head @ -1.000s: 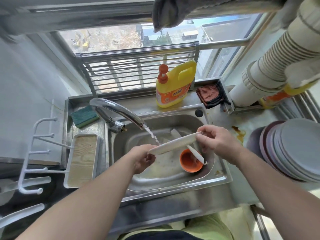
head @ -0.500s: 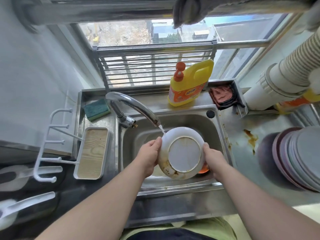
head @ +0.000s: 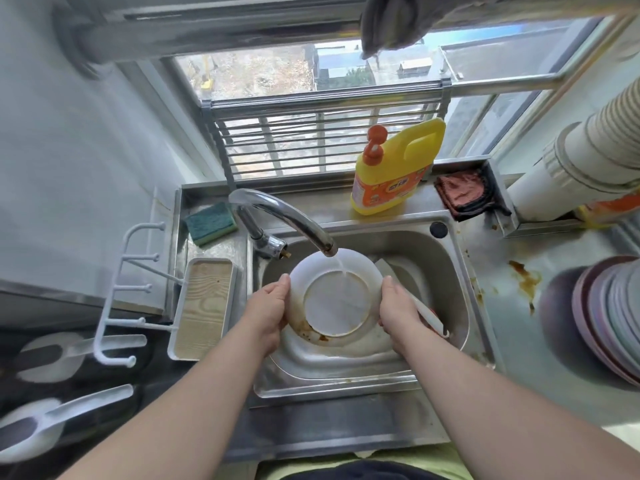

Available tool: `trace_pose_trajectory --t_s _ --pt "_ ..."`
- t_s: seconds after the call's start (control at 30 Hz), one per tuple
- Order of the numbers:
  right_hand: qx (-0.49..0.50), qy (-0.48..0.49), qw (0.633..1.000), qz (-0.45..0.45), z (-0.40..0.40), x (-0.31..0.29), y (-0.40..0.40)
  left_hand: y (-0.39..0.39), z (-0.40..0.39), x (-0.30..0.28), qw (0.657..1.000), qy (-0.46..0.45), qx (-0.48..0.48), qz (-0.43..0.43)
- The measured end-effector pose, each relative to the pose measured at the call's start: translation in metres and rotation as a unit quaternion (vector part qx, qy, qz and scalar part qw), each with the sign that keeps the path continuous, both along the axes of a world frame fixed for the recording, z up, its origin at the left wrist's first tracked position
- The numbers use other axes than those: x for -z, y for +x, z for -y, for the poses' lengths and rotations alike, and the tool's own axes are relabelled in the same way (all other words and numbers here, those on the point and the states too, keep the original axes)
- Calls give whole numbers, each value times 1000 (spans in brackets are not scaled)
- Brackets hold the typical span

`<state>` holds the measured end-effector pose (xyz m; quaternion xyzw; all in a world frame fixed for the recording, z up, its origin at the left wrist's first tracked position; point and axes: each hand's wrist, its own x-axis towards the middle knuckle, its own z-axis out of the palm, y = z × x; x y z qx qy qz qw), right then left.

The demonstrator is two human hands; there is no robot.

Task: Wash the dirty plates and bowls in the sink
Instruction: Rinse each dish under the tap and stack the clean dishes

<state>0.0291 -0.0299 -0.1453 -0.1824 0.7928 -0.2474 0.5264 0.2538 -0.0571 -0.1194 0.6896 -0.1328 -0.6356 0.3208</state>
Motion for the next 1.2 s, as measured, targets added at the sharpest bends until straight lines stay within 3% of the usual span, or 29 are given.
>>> trace_pose_trajectory --t_s 0.23,0.47,0.6,0.87,1.2 --pt "-153 -88 979 -102 0 -24 15 15 -19 27 996 88 -16 31" --pt "-234 -148 934 -224 16 -46 23 4 -33 19 989 146 -23 -25" --pt "-220 -167 926 -259 17 -47 17 -9 -35 8 990 133 -14 -42" --pt "-131 -112 956 -237 -3 -37 -27 -34 -35 -5 988 84 126 9" --pt "-94 -86 969 -213 -8 -39 -33 -41 -35 -21 987 71 141 -13"
